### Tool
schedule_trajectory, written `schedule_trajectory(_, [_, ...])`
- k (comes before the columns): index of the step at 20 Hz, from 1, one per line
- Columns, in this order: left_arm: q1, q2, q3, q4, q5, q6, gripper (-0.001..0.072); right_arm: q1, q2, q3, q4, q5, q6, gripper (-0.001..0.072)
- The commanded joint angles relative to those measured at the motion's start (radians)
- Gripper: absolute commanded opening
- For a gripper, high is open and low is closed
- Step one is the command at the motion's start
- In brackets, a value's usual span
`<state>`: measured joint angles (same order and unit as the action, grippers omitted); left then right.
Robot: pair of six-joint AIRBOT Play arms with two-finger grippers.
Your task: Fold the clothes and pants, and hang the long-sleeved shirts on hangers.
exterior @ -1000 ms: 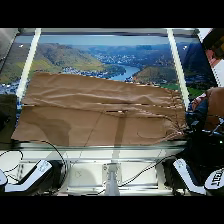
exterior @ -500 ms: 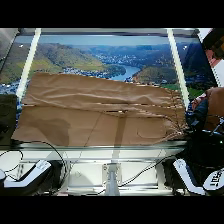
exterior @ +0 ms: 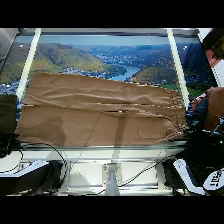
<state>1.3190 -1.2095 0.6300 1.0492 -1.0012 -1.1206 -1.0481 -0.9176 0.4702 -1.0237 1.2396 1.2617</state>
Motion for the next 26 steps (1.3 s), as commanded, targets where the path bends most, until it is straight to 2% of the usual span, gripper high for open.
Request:
schedule_trajectory(1, [0.010, -0.033, -0.027, -0.064, 0.082, 0.052, 0.0579, 0.000, 0.000, 0.001, 0.000, 0.002, 0.000, 0.0029])
schedule_trajectory(4, [0.009, -0.105, -0.027, -0.173, 0.089, 0.100, 0.0574, 0.000, 0.000, 0.001, 0.001, 0.003, 0.000, 0.0030])
schedule_trajectory(5, [0.002, -0.127, -0.027, -0.224, 0.080, 0.129, 0.0485, 0.000, 0.000, 0.001, 0.001, 0.004, 0.001, 0.0029])
schedule_trajectory(7, [-0.021, -0.150, -0.027, -0.275, 0.058, 0.182, 0.0219, 0.000, 0.001, 0.001, 0.003, 0.012, 0.001, 0.0029])
schedule_trajectory(9, [-0.054, -0.145, -0.026, -0.281, 0.035, 0.211, 0.0036, 0.000, 0.001, 0.001, 0.008, 0.033, 0.000, 0.0030])
schedule_trajectory(12, [-0.072, -0.108, -0.026, -0.338, 0.031, 0.231, 0.0017, 0.000, 0.002, 0.030, 0.026, 0.072, 0.000, 0.0029])
schedule_trajectory(16, [-0.072, 0.011, -0.023, -0.526, -0.006, 0.304, 0.0017, 0.003, 0.002, 0.155, 0.141, 0.141, 0.000, 0.0029])
schedule_trajectory(20, [-0.091, 0.121, -0.023, -0.659, -0.014, 0.325, 0.0017, 0.092, 0.002, 0.266, 0.141, 0.149, 0.013, 0.0029])
schedule_trajectory(23, [-0.144, 0.156, -0.023, -0.779, -0.005, 0.325, 0.0016, 0.180, 0.001, 0.315, 0.141, 0.065, 0.075, 0.0028])
schedule_trajectory(26, [-0.208, 0.157, -0.023, -0.935, 0.050, 0.379, 0.0016, 0.250, 0.000, 0.332, 0.129, -0.082, 0.125, 0.0028])
